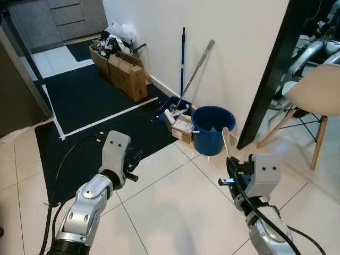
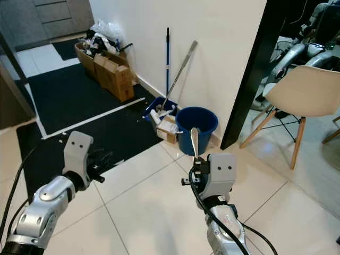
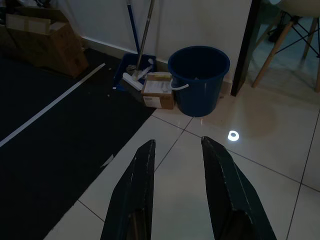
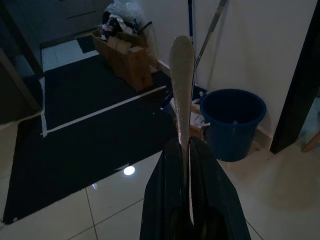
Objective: Setting the table
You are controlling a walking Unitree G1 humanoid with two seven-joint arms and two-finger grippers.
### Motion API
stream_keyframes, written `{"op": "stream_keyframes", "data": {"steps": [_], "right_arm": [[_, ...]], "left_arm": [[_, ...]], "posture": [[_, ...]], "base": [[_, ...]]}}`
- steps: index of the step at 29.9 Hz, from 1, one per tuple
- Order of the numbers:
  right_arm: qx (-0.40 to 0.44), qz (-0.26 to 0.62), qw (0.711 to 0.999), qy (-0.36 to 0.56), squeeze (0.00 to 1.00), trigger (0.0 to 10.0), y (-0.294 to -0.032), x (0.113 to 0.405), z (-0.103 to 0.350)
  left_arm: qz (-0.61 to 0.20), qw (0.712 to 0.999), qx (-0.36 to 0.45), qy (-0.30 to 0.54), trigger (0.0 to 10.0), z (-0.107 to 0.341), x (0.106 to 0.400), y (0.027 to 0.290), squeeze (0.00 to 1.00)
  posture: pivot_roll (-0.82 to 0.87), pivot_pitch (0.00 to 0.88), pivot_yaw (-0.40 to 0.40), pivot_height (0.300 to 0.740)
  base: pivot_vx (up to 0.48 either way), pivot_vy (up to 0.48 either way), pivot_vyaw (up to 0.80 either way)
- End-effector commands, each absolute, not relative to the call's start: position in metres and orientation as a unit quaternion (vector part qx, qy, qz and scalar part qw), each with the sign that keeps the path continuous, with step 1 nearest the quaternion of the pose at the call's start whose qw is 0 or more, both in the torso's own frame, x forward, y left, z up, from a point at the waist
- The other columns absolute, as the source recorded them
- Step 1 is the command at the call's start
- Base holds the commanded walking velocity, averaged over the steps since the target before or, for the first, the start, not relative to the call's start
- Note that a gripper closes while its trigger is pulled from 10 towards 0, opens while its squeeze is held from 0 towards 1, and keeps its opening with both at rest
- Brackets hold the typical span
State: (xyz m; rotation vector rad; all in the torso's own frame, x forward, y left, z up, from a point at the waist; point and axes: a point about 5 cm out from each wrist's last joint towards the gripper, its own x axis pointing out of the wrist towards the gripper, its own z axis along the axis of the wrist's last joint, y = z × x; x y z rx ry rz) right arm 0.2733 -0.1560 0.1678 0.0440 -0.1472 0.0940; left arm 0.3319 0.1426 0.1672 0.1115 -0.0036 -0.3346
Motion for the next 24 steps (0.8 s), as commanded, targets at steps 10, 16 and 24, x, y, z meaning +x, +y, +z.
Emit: {"op": "stream_keyframes", "data": {"steps": [10,16,24], "right_arm": [[0.023,0.042,0.996,-0.077,0.00,10.0,-0.1564,0.2687,0.1684],[0.023,0.040,0.996,-0.077,0.00,10.0,-0.1569,0.2683,0.1682],[0.020,0.036,0.996,-0.077,0.00,10.0,-0.1586,0.2669,0.1690]], "left_arm": [[-0.165,0.984,0.059,0.001,10.0,0.1662,0.3322,0.1416,0.00],[-0.167,0.984,0.058,0.000,10.0,0.1668,0.3334,0.1401,0.00],[-0.166,0.985,0.053,0.000,10.0,0.1665,0.3349,0.1386,0.00]], "posture": [[-0.13,0.132,0.173,0.740],[-0.13,0.135,0.174,0.740],[-0.15,0.128,0.173,0.740]], "base": [[0.000,0.000,0.00],[0.000,0.000,0.00],[0.000,0.000,0.00]]}}
